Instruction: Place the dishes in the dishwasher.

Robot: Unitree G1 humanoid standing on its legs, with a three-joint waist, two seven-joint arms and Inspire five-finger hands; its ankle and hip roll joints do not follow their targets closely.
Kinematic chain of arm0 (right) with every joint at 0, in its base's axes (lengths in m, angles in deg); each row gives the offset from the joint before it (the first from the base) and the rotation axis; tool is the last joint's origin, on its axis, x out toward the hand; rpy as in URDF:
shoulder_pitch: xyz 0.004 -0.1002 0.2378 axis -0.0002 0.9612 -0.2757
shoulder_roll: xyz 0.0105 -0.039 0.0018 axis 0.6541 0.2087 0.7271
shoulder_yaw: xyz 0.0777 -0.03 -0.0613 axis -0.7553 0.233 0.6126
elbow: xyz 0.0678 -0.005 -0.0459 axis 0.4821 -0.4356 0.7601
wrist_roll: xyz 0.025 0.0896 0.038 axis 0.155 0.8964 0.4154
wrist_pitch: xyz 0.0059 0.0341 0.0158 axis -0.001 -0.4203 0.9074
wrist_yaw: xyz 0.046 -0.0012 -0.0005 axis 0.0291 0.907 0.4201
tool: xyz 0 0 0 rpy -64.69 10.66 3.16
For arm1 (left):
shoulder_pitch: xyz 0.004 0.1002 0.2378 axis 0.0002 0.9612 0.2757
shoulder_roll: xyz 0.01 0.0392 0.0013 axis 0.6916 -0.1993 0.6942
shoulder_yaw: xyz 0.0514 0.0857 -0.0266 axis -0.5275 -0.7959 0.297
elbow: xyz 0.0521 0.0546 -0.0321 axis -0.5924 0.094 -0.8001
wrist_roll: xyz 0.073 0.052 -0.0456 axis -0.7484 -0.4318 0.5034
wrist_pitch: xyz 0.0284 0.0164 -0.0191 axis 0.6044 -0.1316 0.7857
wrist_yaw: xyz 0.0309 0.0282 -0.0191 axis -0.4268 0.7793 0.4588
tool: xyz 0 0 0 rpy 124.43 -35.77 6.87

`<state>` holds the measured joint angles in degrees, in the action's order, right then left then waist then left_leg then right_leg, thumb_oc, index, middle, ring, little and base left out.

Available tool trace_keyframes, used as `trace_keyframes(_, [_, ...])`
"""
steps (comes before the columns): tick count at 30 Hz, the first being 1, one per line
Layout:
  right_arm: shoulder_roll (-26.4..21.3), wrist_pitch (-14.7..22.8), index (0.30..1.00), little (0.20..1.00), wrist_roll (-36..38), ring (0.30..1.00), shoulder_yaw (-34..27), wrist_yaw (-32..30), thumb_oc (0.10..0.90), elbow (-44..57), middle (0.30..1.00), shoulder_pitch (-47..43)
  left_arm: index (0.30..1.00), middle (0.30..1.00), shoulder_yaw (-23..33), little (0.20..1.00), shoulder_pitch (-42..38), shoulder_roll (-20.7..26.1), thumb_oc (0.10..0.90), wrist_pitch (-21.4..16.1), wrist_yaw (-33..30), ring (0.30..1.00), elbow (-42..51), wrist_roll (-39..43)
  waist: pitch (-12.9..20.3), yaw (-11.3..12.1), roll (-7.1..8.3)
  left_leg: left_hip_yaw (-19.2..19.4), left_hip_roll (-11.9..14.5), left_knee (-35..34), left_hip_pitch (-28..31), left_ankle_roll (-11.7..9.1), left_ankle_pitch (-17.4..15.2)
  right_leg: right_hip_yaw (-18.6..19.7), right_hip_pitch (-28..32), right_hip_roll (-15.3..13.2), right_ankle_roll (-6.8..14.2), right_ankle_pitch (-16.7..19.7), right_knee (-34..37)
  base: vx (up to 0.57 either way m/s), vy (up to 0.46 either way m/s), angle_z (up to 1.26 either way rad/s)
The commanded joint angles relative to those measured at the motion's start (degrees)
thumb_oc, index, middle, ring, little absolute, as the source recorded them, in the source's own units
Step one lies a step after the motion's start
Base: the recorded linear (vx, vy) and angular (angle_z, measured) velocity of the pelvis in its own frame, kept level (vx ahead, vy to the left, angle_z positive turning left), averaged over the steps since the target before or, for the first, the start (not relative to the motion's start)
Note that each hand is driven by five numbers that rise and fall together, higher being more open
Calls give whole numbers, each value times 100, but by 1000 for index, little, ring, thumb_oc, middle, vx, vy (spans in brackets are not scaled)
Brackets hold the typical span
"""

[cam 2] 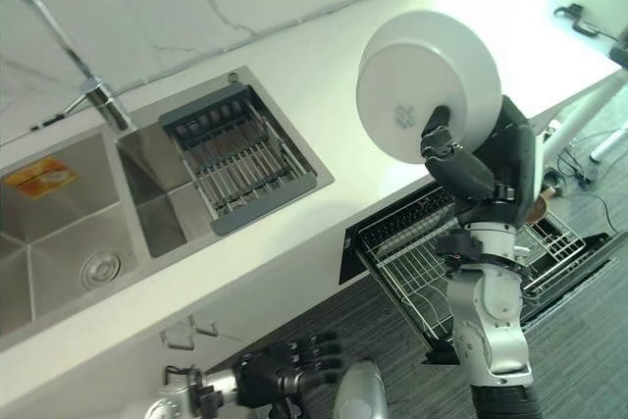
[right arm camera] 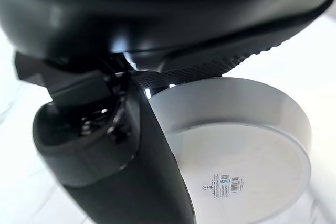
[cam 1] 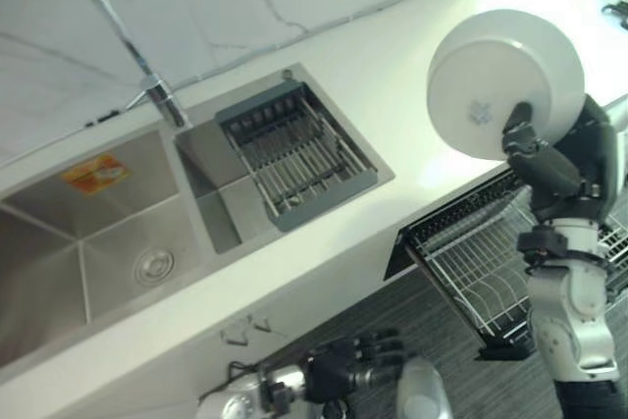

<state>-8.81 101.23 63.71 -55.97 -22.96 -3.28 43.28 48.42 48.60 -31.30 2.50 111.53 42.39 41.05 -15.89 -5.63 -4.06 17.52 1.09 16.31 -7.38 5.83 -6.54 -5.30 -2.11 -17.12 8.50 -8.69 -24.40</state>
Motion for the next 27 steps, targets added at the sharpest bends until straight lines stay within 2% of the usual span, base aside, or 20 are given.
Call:
trace_keyframes(1, [-84, 823, 300, 300, -92, 300, -166, -33, 400, 627, 300, -997, 900, 900, 172, 900, 122, -373, 800, -351, 174, 900, 804, -197, 599, 71, 189, -636, 105, 88, 426, -395, -964, -158, -348, -11, 116, 489, 722, -75, -260, -73])
trace_keyframes(2, [-57, 749, 300, 300, -103, 300, -155, -48, 400, 650, 300, -979, 900, 900, 184, 900, 113, -345, 800, -273, 150, 900, 789, -290, 624, 87, 192, -582, 159, 88, 431, -435, -953, -198, -354, -71, 157, 475, 722, -67, -351, -76])
trace_keyframes(4, [-60, 732, 300, 300, -101, 300, -117, 243, 400, 643, 300, -978, 900, 900, 212, 900, 174, -307, 800, -94, -114, 900, 591, -328, 666, 107, 209, -416, 373, 88, 455, -557, -901, -320, -326, -16, 245, 314, 722, -47, -346, -37])
trace_keyframes(7, [-152, 773, 300, 300, -177, 300, -187, 373, 400, 743, 300, -844, 900, 900, 412, 900, 273, -454, 800, -82, -737, 900, 169, -278, 702, 94, 266, -347, 565, 88, 485, -640, -834, -398, -297, 105, 263, 163, 722, -3, -236, -22])
trace_keyframes(9, [-193, 811, 300, 300, -208, 300, -280, 370, 400, 784, 300, -713, 900, 900, 574, 900, 361, -617, 800, -223, -1428, 900, -313, -461, 726, 93, 309, -328, 702, 88, 485, -716, -767, -465, -271, 177, 228, 96, 722, 15, -258, -21])
trace_keyframes(12, [-240, 751, 300, 300, -258, 300, -475, 127, 400, 817, 300, -660, 900, 900, 733, 900, 394, -745, 800, -682, -2021, 900, -1295, -2224, 745, 123, 391, -329, 908, 88, 435, -847, -625, -593, -242, 277, 134, 24, 722, -9, -259, 10])
trace_keyframes(13, [-316, 739, 300, 300, -583, 300, -480, -199, 400, 792, 300, -717, 900, 900, 684, 900, 477, -791, 800, -920, -2345, 900, -1699, -2721, 729, 170, 397, -378, 1004, 88, 381, -934, -510, -638, -247, 344, 82, 3, 722, -27, -259, 25])
trace_keyframes(16, [-363, 586, 300, 300, -1571, 300, -524, -762, 400, 673, 300, -601, 900, 900, 1104, 900, 590, -1127, 800, -1159, -2851, 900, -2641, -2918, 728, 224, 362, -393, 1172, 88, 344, -1069, -365, -767, -212, 425, -2, -46, 722, -23, -210, 19])
trace_keyframes(17, [-406, 477, 300, 300, -1614, 300, -518, -688, 400, 536, 300, -523, 900, 900, 1392, 900, 609, -1312, 800, -1433, -2934, 900, -3249, -2861, 732, 220, 340, -407, 1240, 88, 323, -1125, -304, -808, -205, 458, -41, -60, 722, -29, -92, 13])
trace_keyframes(19, [-378, 521, 300, 300, -1525, 300, -489, -496, 400, 384, 300, -421, 900, 900, 1601, 900, 616, -1416, 800, -1645, -2989, 900, -3669, -2848, 736, 224, 323, -398, 1284, 88, 299, -1166, -264, -838, -204, 473, -64, -76, 722, -29, -47, 9])
trace_keyframes(22, [-295, 487, 300, 300, -1627, 300, -390, -407, 400, 12, 300, -320, 900, 900, 1735, 900, 544, -1504, 800, -1968, -3407, 900, -4314, -3106, 750, 210, 296, -393, 1323, 88, 295, -1198, -235, -876, -182, 498, -92, -105, 722, -8, -5, 1])
trace_keyframes(24, [-206, 522, 300, 300, -1880, 300, -241, -467, 400, -388, 300, -282, 900, 900, 1805, 900, 510, -1496, 800, -1968, -3644, 900, -4665, -3180, 769, 198, 287, -406, 1327, 88, 302, -1217, -227, -871, -162, 527, -112, -136, 722, 0, 0, 0])
trace_keyframes(25, [-190, 458, 300, 300, -2198, 300, -188, -657, 400, -472, 300, -242, 900, 900, 1877, 900, 505, -1510, 800, -1938, -3623, 900, -4798, -3101, 783, 194, 286, -412, 1329, 88, 299, -1224, -226, -877, -160, 531, -119, -145, 722, 16, 15, 4])
trace_keyframes(27, [-237, 331, 300, 300, -2783, 300, -103, -660, 400, -1032, 300, -168, 900, 900, 2104, 900, 586, -1570, 800, -1748, -3709, 900, -5245, -3210, 794, 244, 294, -472, 1304, 88, 313, -1240, -234, -921, -102, 539, -146, -178, 722, 27, 16, 14])
